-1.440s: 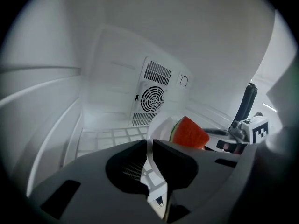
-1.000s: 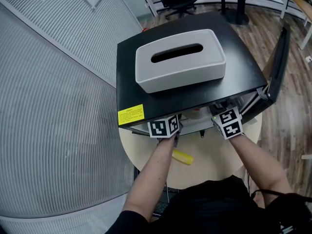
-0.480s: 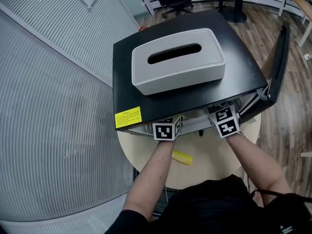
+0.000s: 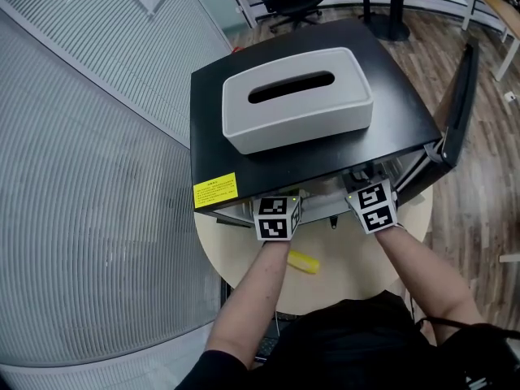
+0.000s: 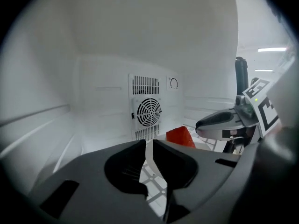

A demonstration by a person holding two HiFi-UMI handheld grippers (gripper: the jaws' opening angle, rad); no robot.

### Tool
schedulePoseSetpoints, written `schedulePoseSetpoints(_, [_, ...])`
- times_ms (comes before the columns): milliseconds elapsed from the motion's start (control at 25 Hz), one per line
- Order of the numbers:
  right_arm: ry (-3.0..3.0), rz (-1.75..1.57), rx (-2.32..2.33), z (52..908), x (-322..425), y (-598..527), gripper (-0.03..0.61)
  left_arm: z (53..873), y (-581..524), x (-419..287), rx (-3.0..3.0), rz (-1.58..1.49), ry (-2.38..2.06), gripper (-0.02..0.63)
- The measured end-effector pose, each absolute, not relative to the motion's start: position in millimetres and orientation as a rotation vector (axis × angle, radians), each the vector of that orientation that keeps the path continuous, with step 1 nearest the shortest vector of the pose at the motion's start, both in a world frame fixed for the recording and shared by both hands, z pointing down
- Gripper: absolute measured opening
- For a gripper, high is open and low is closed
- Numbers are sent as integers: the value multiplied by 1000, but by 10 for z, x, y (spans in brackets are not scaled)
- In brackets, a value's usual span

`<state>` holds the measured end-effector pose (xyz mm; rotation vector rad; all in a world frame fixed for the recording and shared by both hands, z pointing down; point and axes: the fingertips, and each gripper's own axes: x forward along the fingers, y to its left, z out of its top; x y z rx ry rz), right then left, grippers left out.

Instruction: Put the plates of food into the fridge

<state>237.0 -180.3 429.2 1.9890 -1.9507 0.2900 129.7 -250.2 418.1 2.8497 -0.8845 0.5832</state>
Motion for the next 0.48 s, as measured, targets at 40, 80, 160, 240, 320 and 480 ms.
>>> schedulePoseSetpoints(40, [-1957,282,1992,4266,2353,-1788,63,4151,-2484,1291,2853,569,-884,41])
schedulePoseSetpoints(80, [-1965,275,1994,4239,2335,-1772,63,4129,-2462,1282,2852,554,-884,41])
schedulePoseSetpoints(160, [-1983,264,1999,4188,2300,-1734,63,4090,-2402,1268,2853,525,-877,40])
schedulePoseSetpoints(240, [-1998,255,2007,4146,2270,-1689,63,4060,-2322,1270,2866,501,-858,37])
schedulePoseSetpoints(320, [-2016,243,2016,4094,2234,-1630,63,4047,-2236,1267,2875,488,-837,5])
schedulePoseSetpoints(480, [-2078,211,2022,3968,2112,-1458,63,3986,-2065,1161,2889,472,-854,5])
